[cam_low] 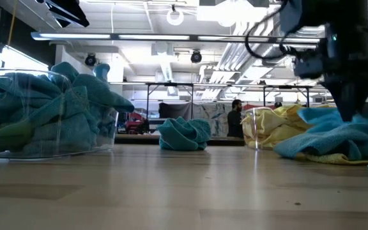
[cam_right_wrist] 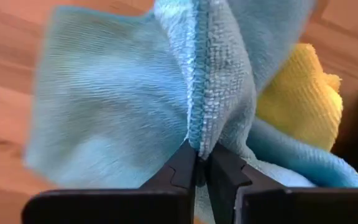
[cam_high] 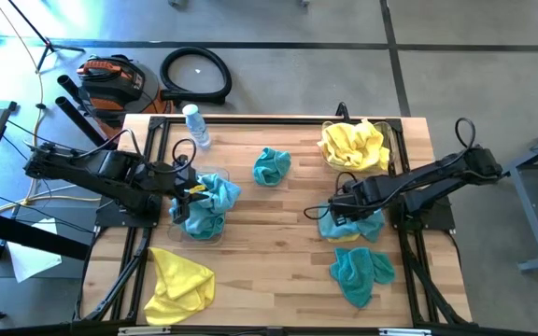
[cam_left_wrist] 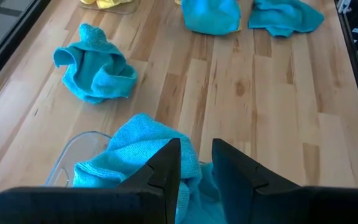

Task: Sort microfiber towel by color & place in baskets
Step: Put the blue microfiber cloth into the left transparent bin

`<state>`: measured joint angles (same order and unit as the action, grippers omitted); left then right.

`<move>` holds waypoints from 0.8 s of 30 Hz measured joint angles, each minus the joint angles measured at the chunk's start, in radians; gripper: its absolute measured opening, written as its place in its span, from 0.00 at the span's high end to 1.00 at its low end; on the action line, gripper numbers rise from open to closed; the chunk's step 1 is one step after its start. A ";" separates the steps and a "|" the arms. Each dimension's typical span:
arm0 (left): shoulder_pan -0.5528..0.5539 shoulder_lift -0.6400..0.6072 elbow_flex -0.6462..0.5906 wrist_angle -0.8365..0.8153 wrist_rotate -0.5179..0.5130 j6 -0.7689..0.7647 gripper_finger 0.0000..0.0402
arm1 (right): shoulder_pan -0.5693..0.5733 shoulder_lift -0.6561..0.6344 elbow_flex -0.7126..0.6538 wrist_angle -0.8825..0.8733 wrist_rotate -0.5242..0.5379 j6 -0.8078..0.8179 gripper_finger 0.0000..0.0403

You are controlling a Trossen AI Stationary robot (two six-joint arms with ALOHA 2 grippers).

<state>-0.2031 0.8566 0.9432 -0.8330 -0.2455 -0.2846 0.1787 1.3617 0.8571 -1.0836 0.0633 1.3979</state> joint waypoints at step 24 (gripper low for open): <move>0.000 0.008 0.000 0.351 -0.048 0.110 0.66 | 0.098 0.000 0.713 -0.003 0.566 -0.410 1.00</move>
<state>-0.2031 0.8649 0.9432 -0.4819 -0.2934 -0.1749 0.2767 1.3617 1.5698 -1.0867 0.6296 0.9877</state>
